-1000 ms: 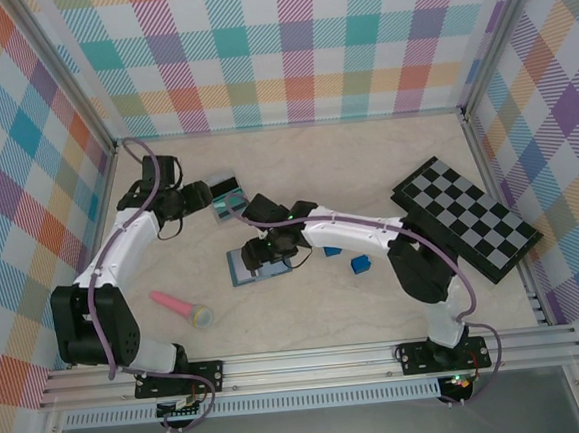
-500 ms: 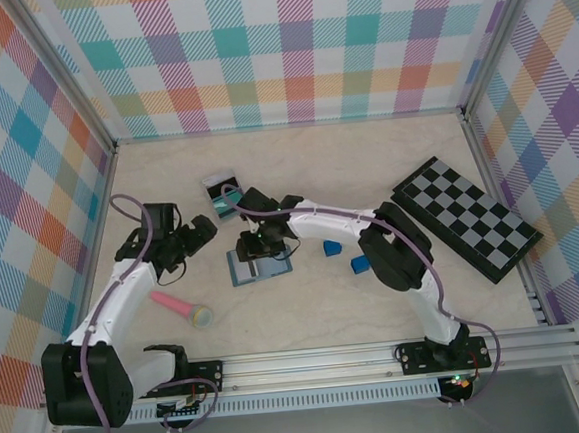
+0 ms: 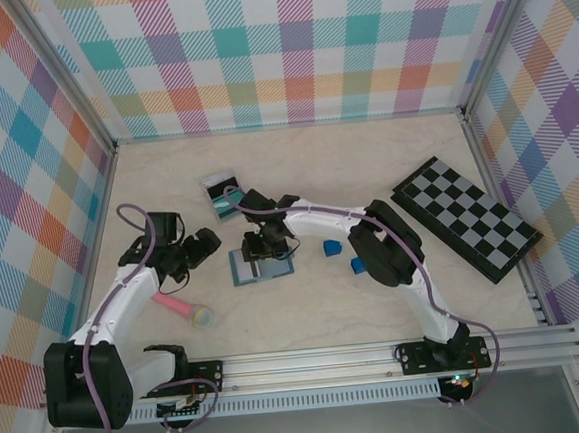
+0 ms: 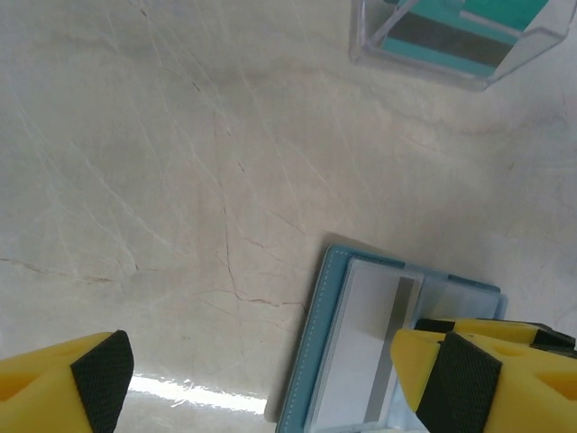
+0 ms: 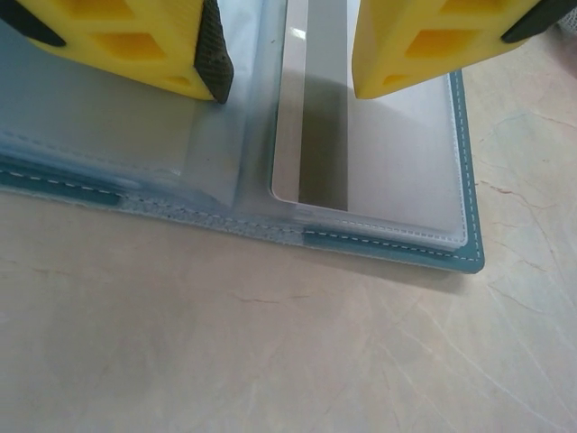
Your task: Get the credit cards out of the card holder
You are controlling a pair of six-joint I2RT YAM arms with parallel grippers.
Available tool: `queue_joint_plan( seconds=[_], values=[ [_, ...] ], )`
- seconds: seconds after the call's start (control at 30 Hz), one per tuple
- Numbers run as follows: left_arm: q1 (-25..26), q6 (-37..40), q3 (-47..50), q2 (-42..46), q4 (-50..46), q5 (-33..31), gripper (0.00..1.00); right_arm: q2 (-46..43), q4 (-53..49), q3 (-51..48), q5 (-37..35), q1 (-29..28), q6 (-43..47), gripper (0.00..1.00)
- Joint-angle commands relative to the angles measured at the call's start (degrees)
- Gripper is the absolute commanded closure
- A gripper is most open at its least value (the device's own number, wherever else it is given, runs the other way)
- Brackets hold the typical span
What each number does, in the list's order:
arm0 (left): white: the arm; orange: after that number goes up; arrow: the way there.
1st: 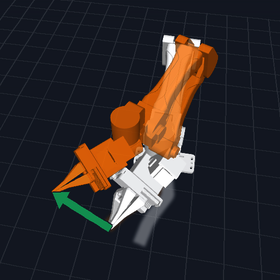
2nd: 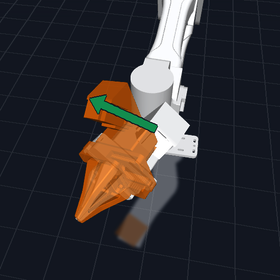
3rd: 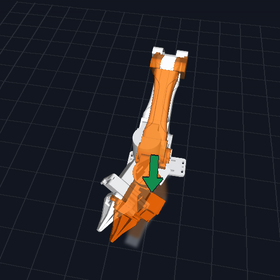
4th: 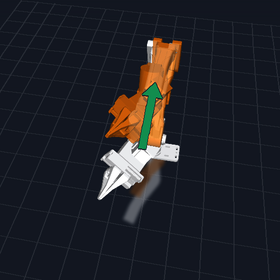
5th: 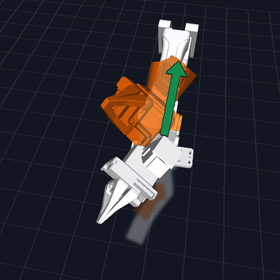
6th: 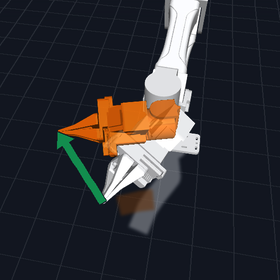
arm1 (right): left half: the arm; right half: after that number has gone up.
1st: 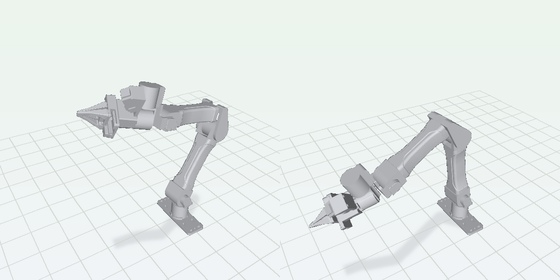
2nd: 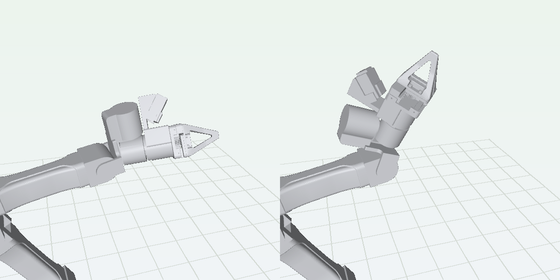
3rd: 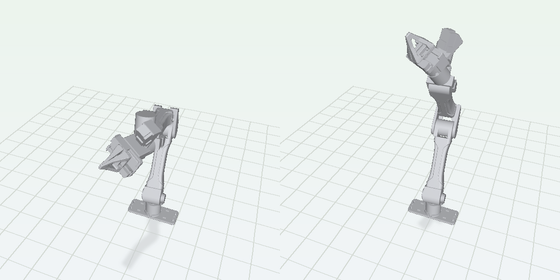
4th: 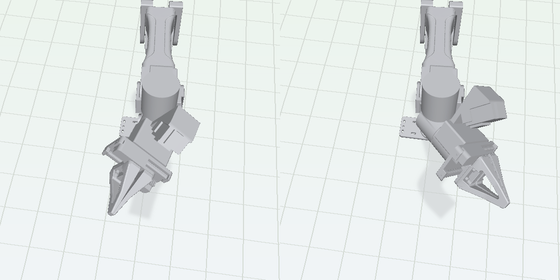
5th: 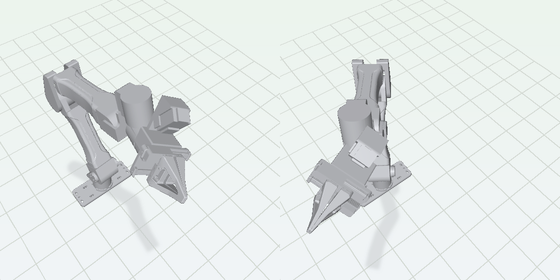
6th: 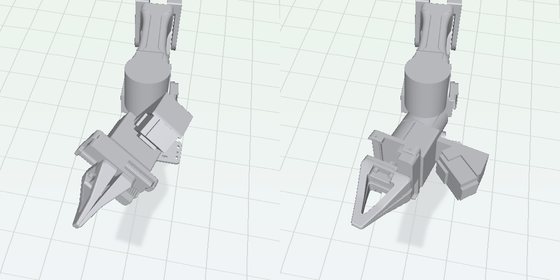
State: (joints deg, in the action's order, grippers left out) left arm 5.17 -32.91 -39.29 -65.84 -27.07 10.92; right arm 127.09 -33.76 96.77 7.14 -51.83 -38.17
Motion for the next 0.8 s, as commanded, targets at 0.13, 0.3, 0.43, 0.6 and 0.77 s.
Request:
queue_joint_plan(
  seconds=[0.13,0.3,0.43,0.6,0.77],
  values=[
    [0.99,-0.76,-0.44,-2.3,1.77,8.48,0.18,-4.76,-0.74,-9.01,-1.59,2.39,-2.23,0.57],
    [3.55,-2.56,-1.13,-4.24,4.0,11.76,0.28,-10.81,7.41,-14.01,1.98,3.72,-1.83,0.6],
    [6.69,-3.5,-2.12,-6.58,5.57,12.7,0.42,-11.6,10.07,-15.44,5.9,5.06,-1.97,0.67],
    [11.8,-4.45,-3.67,-11.73,7.35,13.01,0.6,-11.1,11.48,-17.23,7.64,5.31,-2.7,0.73],
    [14.95,-4.71,-5.66,-16.46,8.92,12.1,0.78,-10.63,10.63,-17.36,7.46,5.56,-2.6,0.79]
  ],
)
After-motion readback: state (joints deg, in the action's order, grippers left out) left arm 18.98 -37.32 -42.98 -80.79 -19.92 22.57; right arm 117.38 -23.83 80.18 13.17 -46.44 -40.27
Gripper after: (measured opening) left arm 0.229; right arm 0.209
